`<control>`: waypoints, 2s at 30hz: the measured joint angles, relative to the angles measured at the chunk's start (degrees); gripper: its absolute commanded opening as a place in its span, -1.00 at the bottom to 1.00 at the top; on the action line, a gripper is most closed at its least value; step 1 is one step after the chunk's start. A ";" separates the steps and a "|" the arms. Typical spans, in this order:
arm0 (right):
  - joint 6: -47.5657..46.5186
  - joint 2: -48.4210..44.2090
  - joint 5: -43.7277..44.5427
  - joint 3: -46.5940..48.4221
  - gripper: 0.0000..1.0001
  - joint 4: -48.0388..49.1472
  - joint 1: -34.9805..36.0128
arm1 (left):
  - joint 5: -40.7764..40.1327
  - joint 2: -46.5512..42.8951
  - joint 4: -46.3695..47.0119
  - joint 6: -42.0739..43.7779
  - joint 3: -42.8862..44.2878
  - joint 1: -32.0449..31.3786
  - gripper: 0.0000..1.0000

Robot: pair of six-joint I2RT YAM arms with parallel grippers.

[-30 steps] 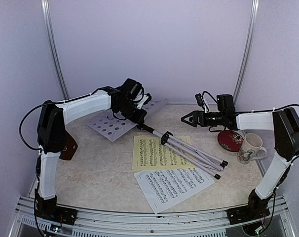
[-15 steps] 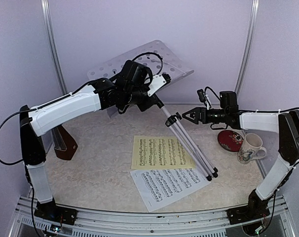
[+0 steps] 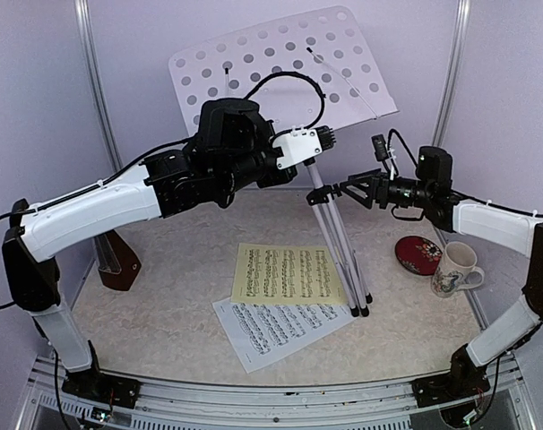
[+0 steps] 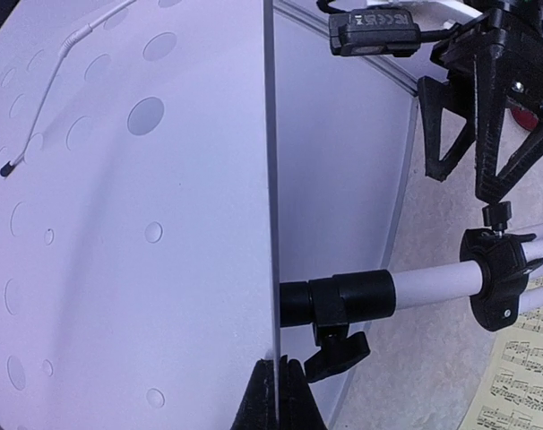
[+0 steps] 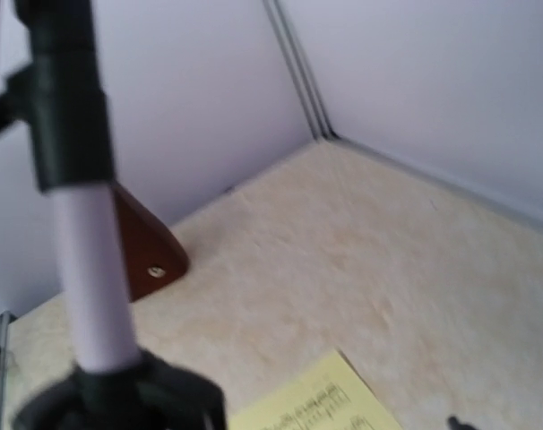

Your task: Set up the instrument practice props

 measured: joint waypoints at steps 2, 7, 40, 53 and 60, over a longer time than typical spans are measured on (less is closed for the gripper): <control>-0.26 -0.48 -1.73 0.00 0.55 1.81 -0.04 | -0.11 -0.81 3.41 3.19 -2.23 -0.96 -1.00; 0.24 -0.20 -7.02 0.04 0.47 6.56 -0.04 | 1.31 -3.23 7.30 7.30 -5.68 -1.99 -1.00; 33.62 12.70 -37.40 14.32 -0.06 43.39 5.57 | 25.62 -10.84 14.78 15.13 -14.73 -1.79 -1.00; 24.94 10.99 -38.84 15.89 -0.82 28.61 6.10 | 25.57 -10.82 14.82 15.78 -14.75 -1.31 -1.00; 25.18 10.97 -38.80 16.20 -1.00 28.37 6.21 | 25.66 -10.82 15.43 16.48 -14.78 -1.31 -0.65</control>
